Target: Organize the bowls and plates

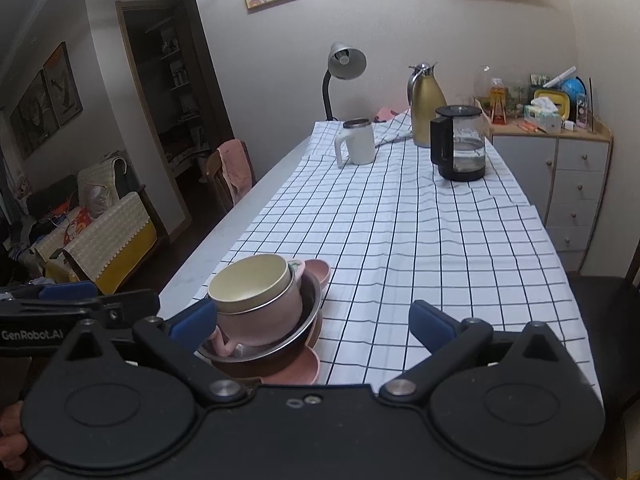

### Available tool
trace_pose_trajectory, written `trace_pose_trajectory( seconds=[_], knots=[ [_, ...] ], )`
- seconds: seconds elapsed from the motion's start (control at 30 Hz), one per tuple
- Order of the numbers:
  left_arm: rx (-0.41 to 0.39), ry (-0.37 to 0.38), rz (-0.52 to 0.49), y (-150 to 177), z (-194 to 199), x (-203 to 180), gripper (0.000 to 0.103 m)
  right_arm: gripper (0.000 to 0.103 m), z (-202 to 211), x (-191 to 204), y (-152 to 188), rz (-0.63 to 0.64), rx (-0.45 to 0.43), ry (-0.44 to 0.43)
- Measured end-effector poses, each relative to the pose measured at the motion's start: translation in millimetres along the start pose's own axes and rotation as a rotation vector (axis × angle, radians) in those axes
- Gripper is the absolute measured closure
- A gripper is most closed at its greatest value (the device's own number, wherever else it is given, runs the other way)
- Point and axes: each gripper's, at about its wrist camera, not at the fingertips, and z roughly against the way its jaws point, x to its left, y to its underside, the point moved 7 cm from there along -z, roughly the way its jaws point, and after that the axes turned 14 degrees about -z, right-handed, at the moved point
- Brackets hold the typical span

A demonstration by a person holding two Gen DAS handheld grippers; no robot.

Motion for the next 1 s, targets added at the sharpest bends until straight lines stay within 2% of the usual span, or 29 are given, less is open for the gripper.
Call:
trace_pose_trajectory(
  seconds=[1.0],
  knots=[
    [0.054,0.035,0.011,2,-23,11,0.001,0.000,-17,11,0,0.018,0.039,0.013]
  ],
)
